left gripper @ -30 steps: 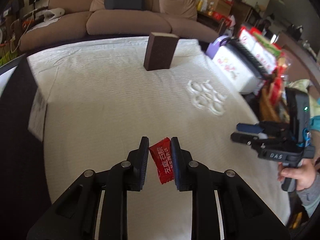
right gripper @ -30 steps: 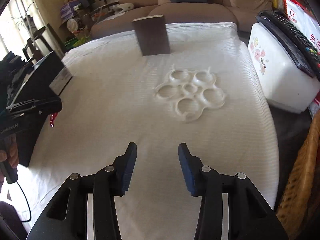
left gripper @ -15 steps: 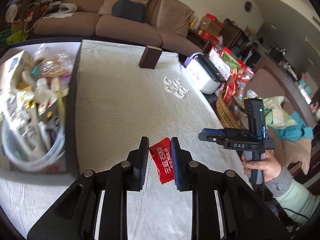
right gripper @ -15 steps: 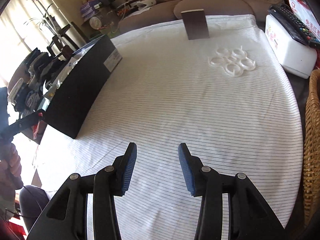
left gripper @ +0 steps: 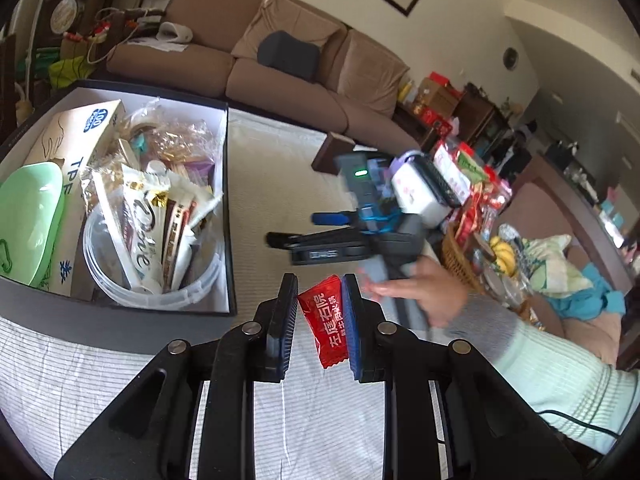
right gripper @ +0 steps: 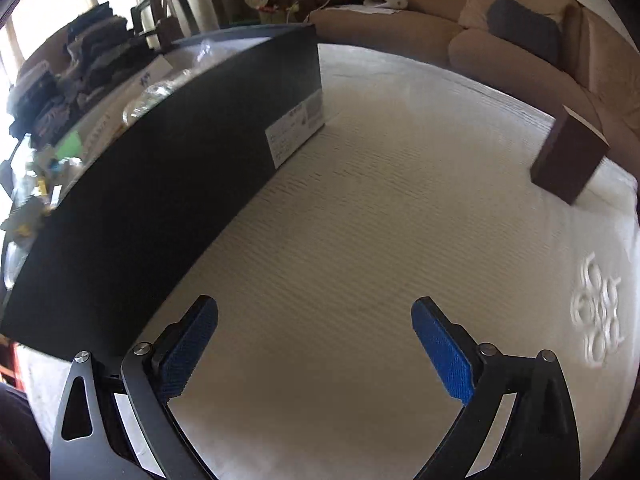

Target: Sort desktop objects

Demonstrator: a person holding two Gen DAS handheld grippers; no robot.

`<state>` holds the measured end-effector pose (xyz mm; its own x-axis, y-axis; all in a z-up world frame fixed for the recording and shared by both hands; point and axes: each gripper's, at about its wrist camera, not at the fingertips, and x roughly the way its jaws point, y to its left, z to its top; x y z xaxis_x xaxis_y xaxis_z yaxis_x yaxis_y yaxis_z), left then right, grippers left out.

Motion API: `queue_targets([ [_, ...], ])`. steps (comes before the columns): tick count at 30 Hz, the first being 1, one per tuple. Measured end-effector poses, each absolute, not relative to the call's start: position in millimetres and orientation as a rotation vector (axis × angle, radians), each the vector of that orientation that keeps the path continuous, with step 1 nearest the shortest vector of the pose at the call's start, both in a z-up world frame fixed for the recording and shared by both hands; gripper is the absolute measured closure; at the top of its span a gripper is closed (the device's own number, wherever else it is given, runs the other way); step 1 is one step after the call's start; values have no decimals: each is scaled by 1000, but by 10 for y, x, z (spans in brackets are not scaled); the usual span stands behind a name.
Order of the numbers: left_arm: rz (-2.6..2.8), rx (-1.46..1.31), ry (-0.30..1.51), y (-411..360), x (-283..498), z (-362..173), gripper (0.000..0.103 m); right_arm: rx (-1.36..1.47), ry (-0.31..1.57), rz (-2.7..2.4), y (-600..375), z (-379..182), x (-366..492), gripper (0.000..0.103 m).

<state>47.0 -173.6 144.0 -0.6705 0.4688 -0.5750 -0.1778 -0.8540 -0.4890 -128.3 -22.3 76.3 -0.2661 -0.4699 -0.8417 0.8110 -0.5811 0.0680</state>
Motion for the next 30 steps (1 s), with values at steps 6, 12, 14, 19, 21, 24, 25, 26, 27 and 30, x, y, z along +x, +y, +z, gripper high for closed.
queue_targets([
  [6, 2494, -987, -647, -1979, 377, 1411, 82, 1124, 661, -1877, -653, 446, -1563, 1],
  [12, 2455, -990, -685, -2019, 340, 1321, 82, 1117, 681, -1907, -671, 411, -1771, 0],
  [14, 2439, -1013, -701, -2021, 323, 1261, 82, 1127, 636, -1903, -597, 426, -1836, 0],
  [19, 2424, -1015, -686, -1950, 298, 1231, 82, 1138, 639, -1951, -500, 376, -1985, 0],
  [21, 2429, -1029, -664, -1898, 286, 1206, 82, 1150, 613, -1971, -497, 377, -2047, 0],
  [24, 2422, -1054, -663, -1856, 268, 1152, 82, 1132, 629, -1973, -503, 363, -2059, 0],
  [25, 2422, -1058, -661, -1848, 268, 1136, 82, 1143, 620, -1971, -500, 363, -2071, 0],
  [26, 2424, -1060, -663, -1848, 263, 1128, 82, 1154, 613, -1961, -496, 369, -2070, 0],
  [27, 2425, -1062, -666, -1854, 255, 1117, 82, 1166, 612, -1946, -495, 377, -2057, 0],
  [30, 2432, -1073, -673, -1879, 238, 1080, 82, 1168, 616, -1884, -435, 435, -1874, 21],
])
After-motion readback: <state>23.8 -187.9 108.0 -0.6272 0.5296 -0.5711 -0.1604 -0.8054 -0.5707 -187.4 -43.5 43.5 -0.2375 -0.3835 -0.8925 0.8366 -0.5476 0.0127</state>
